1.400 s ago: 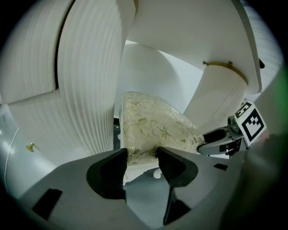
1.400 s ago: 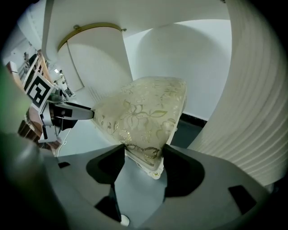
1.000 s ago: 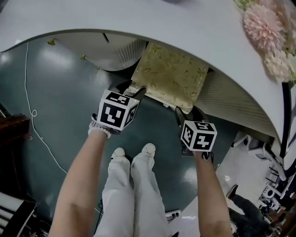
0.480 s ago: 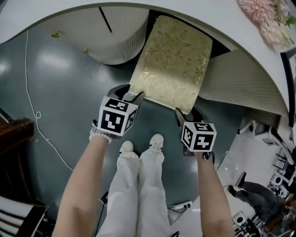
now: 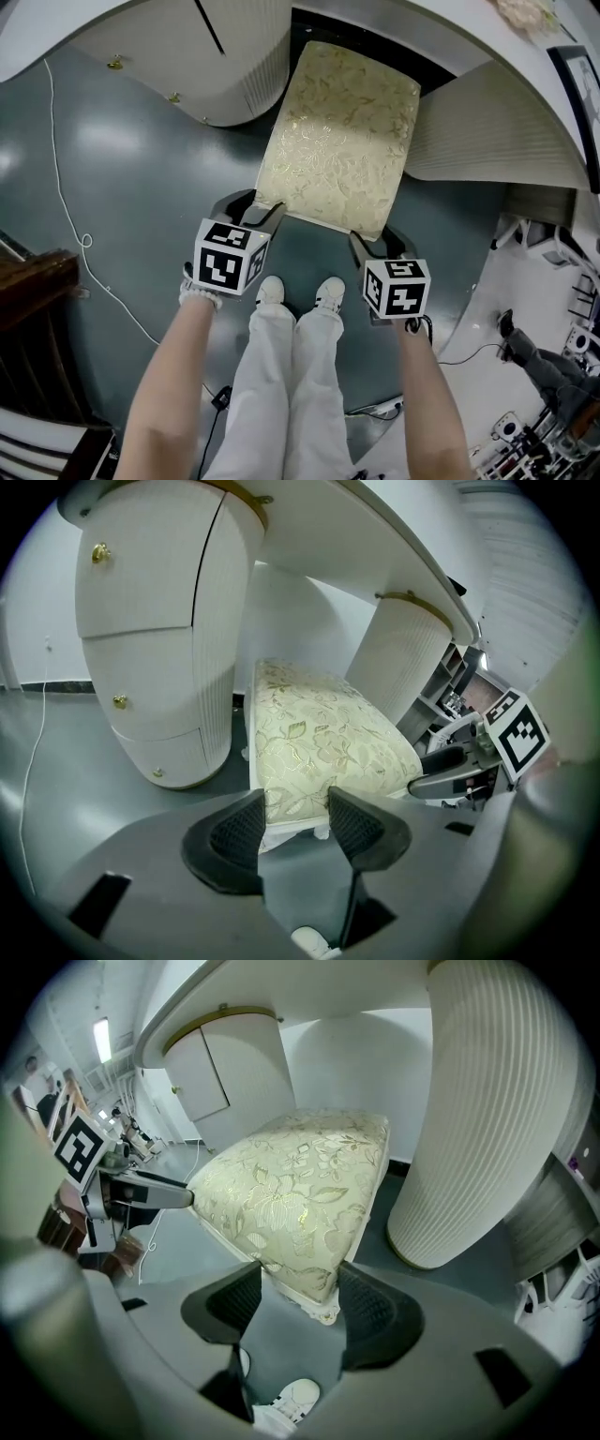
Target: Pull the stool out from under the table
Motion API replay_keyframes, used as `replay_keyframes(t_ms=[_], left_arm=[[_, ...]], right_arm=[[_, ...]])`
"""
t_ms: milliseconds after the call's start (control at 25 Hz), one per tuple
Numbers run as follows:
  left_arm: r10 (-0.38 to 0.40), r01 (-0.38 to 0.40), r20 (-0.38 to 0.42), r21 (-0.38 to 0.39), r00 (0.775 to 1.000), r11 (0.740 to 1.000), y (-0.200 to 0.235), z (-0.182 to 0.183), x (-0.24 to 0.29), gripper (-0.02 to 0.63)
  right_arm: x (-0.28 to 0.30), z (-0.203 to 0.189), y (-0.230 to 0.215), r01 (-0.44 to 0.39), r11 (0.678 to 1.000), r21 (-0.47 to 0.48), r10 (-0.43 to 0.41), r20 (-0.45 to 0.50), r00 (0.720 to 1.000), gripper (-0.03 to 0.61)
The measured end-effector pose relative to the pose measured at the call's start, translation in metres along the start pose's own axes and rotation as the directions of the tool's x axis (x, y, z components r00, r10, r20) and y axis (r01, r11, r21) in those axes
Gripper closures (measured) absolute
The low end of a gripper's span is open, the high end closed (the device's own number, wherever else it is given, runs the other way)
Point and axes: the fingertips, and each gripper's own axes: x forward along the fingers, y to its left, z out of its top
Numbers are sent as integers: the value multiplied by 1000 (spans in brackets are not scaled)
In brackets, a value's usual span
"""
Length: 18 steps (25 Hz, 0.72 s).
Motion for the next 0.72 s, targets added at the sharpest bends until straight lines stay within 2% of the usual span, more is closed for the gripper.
replay_keyframes(t_ms=[240, 720], left_arm=[[15, -16, -42, -18, 999, 1000, -2, 2, -1, 383], [41, -44, -77, -43, 996, 998, -8, -1, -4, 387]], right_arm=[[-3, 3, -2, -12, 1000, -10, 12, -20, 1000, 305], [-6, 5, -7, -53, 998, -23, 52, -34, 998, 310]])
